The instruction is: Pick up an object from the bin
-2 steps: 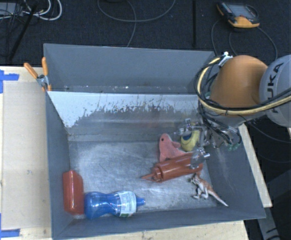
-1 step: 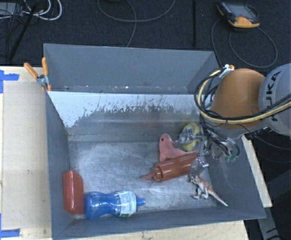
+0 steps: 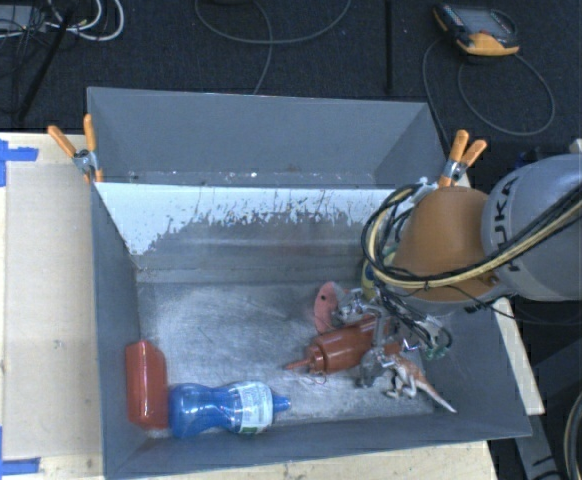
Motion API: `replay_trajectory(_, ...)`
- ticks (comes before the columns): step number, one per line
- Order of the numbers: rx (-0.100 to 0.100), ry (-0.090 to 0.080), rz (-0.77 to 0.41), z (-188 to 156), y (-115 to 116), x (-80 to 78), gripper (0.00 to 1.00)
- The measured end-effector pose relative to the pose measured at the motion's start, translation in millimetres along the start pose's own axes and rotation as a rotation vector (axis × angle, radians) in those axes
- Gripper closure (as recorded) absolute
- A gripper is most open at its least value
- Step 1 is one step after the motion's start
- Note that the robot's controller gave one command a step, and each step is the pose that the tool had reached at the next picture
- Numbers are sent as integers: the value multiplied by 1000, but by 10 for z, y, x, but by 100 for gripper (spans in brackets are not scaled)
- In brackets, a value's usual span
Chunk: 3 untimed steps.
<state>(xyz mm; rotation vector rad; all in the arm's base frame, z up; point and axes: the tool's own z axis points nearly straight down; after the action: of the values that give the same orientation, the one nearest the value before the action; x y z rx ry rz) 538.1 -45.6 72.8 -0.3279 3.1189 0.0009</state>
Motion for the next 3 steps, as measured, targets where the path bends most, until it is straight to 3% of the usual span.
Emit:
replay_trajectory(1, -3, -7, -58, -36, -73, -40, 100)
replay_trajectory(3, -2, -7, -58, -46, -70, -43, 100)
